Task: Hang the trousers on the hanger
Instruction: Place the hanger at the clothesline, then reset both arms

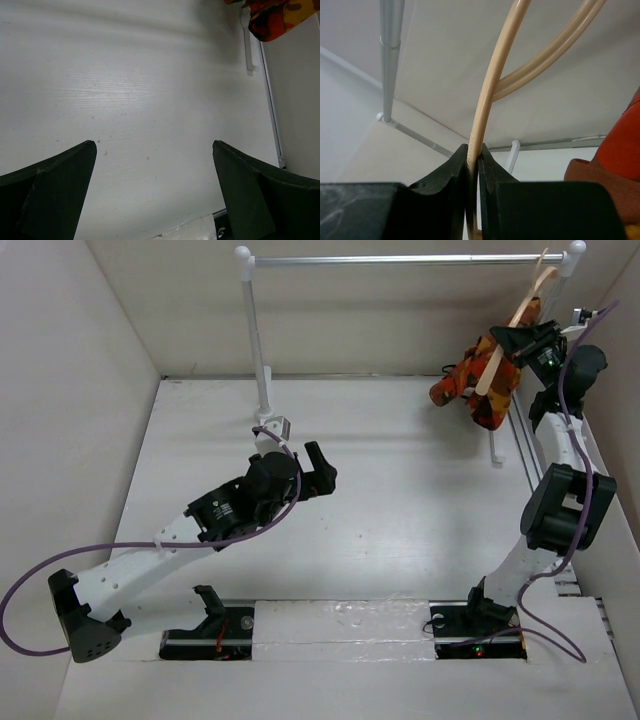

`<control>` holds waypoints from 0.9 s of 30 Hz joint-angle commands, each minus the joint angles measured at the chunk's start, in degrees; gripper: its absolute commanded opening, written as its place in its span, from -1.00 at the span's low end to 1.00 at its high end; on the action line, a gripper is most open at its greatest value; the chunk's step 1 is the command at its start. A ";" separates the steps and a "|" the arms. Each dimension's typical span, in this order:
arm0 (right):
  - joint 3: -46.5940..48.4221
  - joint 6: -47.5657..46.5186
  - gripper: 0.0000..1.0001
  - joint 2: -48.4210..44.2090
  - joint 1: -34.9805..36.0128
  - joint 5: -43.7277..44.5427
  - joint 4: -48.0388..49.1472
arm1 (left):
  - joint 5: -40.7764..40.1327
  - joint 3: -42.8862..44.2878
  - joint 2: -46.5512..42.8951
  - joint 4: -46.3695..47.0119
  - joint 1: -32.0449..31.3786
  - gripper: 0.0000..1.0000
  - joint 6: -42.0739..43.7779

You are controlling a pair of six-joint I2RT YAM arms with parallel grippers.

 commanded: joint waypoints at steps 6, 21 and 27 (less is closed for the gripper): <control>-1.46 -9.74 0.42 -7.37 -1.98 -0.02 3.84 | -1.31 1.80 -0.37 -1.16 0.27 0.98 -0.29; -0.92 -43.92 1.00 -27.29 -7.70 7.70 -36.23 | -1.92 20.25 4.81 1.83 0.79 0.98 10.00; -23.67 -48.85 1.00 -44.00 1.34 18.33 -42.65 | 2.20 18.78 5.95 3.24 0.79 0.98 7.72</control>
